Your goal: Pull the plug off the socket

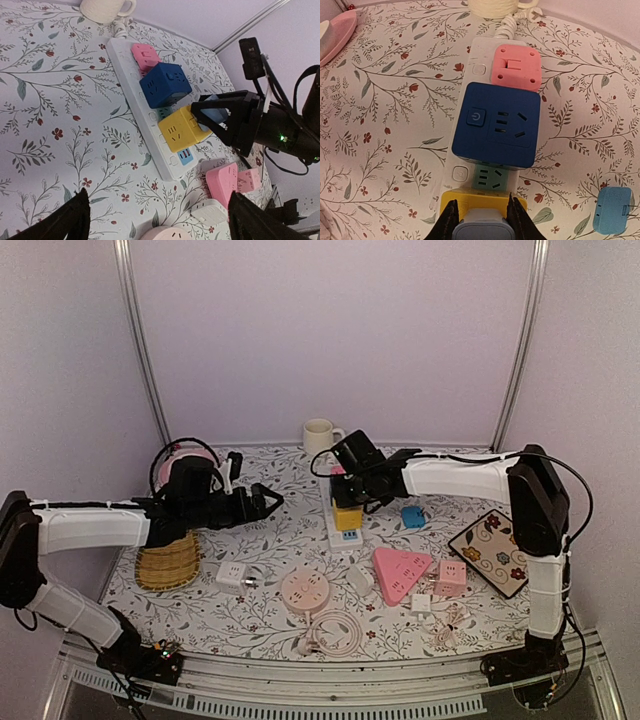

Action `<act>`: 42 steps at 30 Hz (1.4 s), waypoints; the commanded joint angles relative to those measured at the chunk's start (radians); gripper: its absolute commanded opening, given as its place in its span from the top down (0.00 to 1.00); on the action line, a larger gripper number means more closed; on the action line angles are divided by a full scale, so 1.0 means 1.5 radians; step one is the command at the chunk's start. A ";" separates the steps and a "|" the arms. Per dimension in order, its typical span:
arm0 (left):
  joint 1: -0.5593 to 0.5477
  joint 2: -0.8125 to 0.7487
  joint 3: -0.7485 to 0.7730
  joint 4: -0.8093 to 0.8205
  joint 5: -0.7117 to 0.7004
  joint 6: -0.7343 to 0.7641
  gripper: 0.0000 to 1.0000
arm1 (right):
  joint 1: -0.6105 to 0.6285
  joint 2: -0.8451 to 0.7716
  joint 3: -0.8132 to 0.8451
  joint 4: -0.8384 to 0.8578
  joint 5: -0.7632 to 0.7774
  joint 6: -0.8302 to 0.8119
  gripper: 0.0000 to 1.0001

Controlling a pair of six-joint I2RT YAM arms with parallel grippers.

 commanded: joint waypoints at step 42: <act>-0.133 0.258 0.005 0.230 -0.035 -0.153 0.23 | 0.136 -0.130 -0.162 0.122 -0.047 0.030 0.96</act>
